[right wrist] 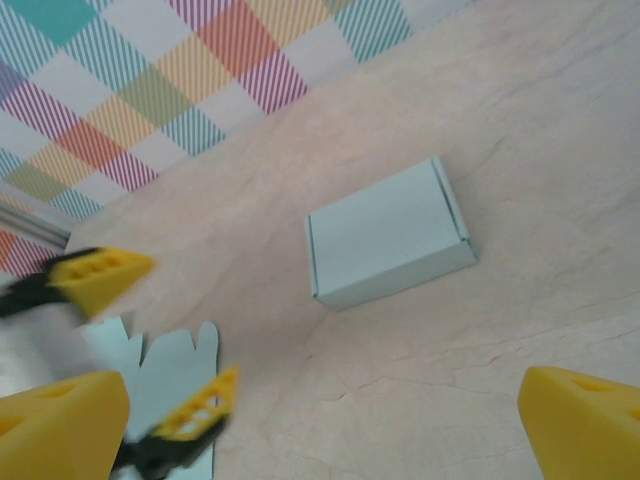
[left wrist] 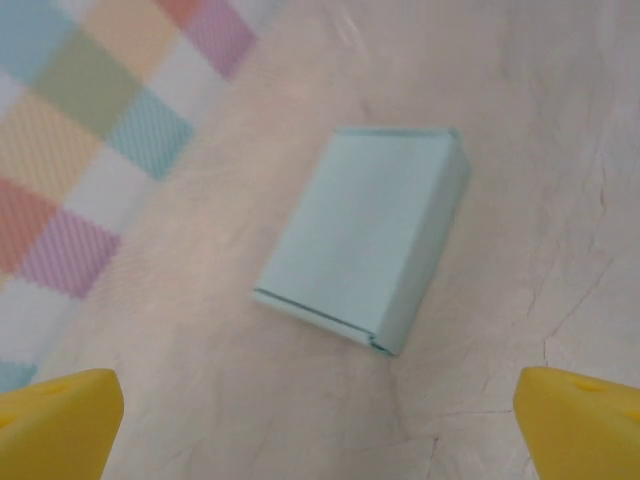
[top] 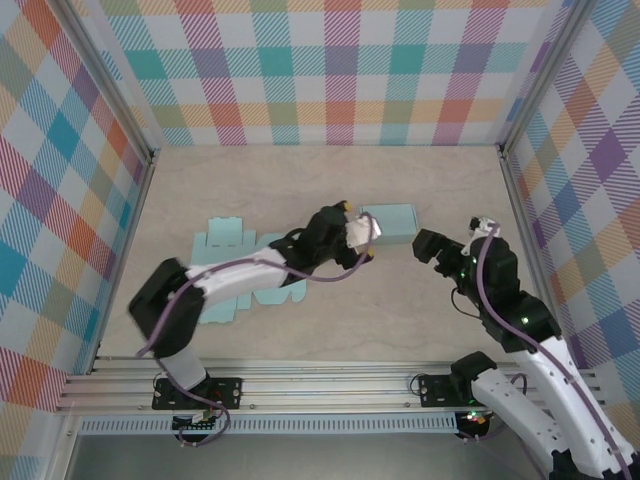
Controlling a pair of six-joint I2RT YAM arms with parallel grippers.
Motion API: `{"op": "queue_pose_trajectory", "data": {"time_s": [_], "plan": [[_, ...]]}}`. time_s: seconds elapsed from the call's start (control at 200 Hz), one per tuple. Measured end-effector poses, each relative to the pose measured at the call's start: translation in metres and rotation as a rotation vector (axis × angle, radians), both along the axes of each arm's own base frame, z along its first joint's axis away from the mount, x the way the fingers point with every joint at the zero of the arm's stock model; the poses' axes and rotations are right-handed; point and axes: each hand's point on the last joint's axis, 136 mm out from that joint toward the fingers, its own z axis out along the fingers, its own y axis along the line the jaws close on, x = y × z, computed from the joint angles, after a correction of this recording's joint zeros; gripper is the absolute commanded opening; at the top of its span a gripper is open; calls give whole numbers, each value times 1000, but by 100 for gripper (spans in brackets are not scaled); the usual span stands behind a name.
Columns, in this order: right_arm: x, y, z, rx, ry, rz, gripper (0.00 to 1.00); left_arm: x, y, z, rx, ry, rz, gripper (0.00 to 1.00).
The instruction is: Fold the paper box
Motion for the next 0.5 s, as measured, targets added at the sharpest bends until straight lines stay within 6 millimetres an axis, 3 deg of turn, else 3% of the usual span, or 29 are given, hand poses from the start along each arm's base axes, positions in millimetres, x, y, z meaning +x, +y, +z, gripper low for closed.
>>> {"op": "queue_pose_trajectory", "data": {"time_s": [0.095, 0.205, 0.375, 0.5], "plan": [[14, 19, -11, 9, 53, 59, 94, -14, 41, 36, -199, 45, 135, 100], [28, 48, -32, 14, 122, 141, 92, -20, 97, 48, -406, 145, 354, 100], [38, 110, -79, -19, 252, 305, 93, -36, 197, 17, -633, 302, 759, 100], [44, 152, -108, -51, 340, 406, 93, -59, 249, -11, -736, 396, 978, 100]]}}
